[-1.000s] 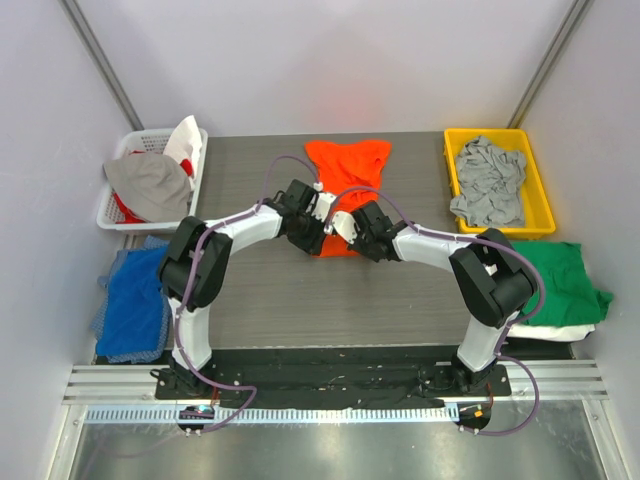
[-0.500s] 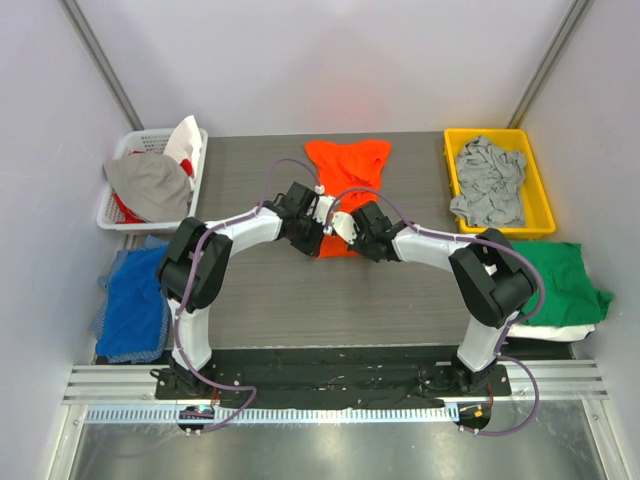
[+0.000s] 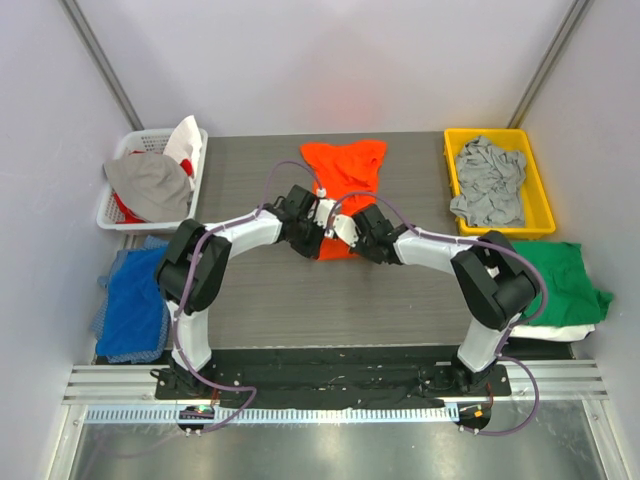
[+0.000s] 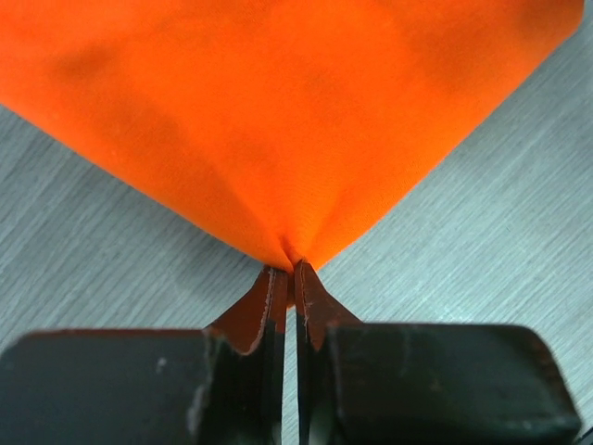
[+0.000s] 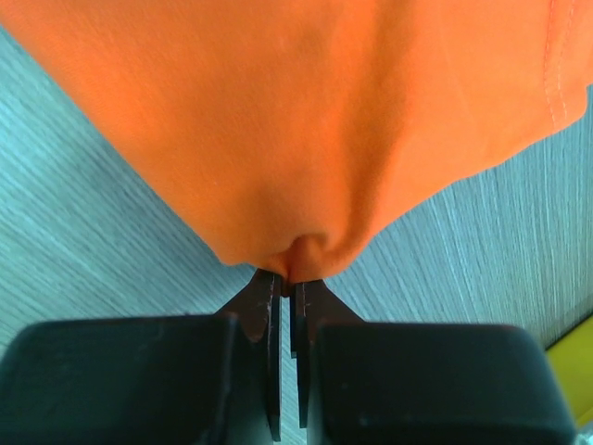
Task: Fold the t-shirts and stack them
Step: Fold the tshirt
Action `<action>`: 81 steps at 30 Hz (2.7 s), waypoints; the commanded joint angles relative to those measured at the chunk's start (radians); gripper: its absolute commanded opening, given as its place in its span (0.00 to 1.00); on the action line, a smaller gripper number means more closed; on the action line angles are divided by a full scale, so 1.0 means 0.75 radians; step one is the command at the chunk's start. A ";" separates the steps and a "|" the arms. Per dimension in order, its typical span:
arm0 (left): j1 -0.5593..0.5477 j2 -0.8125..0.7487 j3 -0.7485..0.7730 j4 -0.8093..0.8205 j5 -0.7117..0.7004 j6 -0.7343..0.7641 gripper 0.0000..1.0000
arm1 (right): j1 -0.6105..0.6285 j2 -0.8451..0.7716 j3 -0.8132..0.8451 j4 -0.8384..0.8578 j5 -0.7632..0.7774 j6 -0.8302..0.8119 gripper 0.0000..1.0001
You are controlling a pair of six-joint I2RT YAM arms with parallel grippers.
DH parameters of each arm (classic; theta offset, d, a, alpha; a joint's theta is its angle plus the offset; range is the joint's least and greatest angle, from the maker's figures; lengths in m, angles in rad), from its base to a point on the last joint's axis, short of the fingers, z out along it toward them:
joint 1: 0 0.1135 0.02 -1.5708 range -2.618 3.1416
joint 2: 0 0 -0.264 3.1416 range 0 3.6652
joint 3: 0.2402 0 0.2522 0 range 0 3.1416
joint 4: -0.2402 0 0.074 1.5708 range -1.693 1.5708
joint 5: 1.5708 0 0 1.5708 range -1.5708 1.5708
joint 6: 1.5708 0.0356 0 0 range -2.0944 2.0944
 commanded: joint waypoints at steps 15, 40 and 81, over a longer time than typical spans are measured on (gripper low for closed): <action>-0.020 -0.051 -0.052 -0.153 -0.017 0.065 0.00 | -0.007 -0.166 -0.086 -0.091 0.063 -0.017 0.01; -0.087 -0.321 -0.168 -0.255 0.232 -0.011 0.00 | 0.189 -0.427 -0.107 -0.430 -0.152 0.108 0.01; -0.010 -0.579 -0.146 -0.051 -0.115 -0.050 0.00 | 0.265 -0.632 -0.013 -0.299 0.241 0.049 0.01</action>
